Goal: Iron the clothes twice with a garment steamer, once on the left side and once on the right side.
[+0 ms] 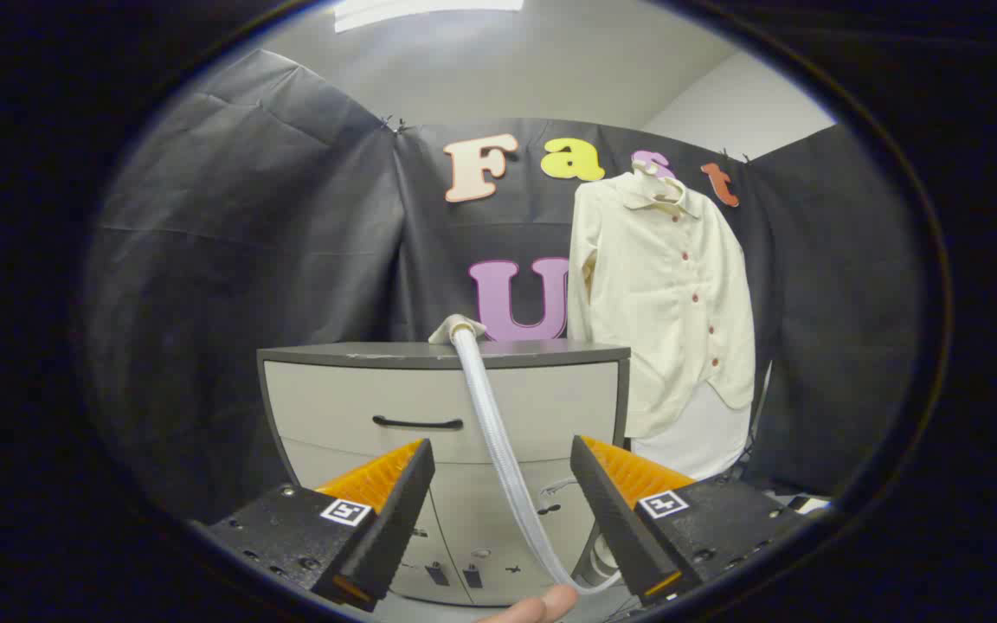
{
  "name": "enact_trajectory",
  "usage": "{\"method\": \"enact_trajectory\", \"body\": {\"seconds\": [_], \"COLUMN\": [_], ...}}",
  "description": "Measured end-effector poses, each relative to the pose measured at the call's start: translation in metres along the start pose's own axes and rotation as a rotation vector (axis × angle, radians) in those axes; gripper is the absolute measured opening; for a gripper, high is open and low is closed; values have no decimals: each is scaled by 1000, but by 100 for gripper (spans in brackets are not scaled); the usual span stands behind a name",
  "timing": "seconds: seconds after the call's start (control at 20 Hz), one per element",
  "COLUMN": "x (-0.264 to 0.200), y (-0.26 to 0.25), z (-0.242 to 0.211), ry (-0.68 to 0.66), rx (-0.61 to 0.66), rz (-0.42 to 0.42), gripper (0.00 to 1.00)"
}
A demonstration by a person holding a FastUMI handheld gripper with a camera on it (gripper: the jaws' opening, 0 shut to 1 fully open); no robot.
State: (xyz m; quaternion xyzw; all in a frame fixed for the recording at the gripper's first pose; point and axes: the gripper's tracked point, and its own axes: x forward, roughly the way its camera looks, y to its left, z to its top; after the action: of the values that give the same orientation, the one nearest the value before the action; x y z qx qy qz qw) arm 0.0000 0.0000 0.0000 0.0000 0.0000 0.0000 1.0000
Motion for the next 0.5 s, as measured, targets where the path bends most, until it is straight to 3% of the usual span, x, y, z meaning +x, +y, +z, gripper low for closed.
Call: {"method": "enact_trajectory", "body": {"seconds": [0.5], "x": [-13], "y": [-10], "z": [26], "ry": [-34], "rx": [3], "rz": [-27], "gripper": [96]}}
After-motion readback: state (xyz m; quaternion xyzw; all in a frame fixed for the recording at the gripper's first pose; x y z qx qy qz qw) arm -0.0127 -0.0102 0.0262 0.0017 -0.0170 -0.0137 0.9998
